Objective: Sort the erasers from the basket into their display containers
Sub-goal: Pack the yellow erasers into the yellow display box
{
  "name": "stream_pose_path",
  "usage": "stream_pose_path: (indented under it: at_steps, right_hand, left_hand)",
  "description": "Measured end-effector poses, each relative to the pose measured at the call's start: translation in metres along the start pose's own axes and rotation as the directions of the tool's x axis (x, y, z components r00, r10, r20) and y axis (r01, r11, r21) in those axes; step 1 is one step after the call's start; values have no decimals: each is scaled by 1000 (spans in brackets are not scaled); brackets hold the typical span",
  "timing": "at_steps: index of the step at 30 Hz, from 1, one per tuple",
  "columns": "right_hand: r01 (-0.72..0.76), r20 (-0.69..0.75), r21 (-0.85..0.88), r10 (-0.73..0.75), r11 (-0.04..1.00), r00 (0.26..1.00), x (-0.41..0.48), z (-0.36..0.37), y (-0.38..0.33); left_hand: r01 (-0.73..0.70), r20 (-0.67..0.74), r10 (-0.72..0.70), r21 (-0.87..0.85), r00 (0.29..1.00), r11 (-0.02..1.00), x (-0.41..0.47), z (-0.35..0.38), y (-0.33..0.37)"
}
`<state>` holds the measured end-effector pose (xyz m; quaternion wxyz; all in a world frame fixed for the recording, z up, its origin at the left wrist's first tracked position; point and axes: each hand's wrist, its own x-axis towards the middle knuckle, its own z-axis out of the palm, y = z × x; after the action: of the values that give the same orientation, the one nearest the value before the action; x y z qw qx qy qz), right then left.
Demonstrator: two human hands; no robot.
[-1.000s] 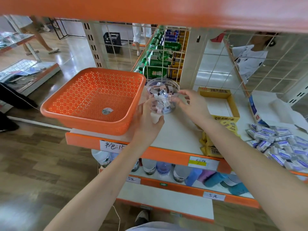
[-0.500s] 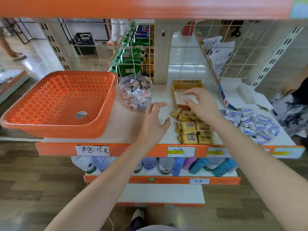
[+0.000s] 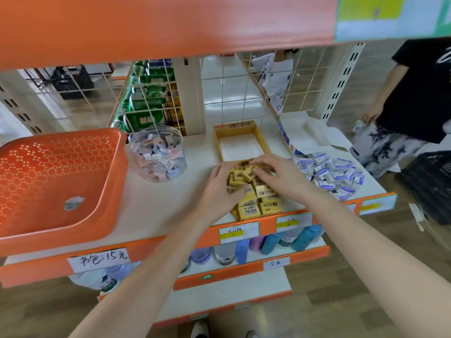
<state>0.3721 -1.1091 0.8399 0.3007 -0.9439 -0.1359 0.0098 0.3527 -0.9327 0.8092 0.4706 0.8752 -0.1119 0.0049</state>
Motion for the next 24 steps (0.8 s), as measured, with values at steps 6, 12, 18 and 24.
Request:
stream_pose_path:
  at_steps: [6,12,18,24]
  right_hand:
    - [-36,121,59,29,998,992,-2,-2,-1]
    - [-30,-46,138,37,990,998,-7,7,-1]
    - [-9,-144,194,37,981,989,-9,12,-3]
    - [-17,-138,206,46,979,989,-1,7,-14]
  left_hand:
    - [-16,17,15,84,1000,996,10,-8,0]
    - [-60,8,59,139,998,989,15,-8,0]
    - [-94,-69,101,99,992,991,13,-9,3]
    - [-110,-141,126,112,982,988,17,-24,-7]
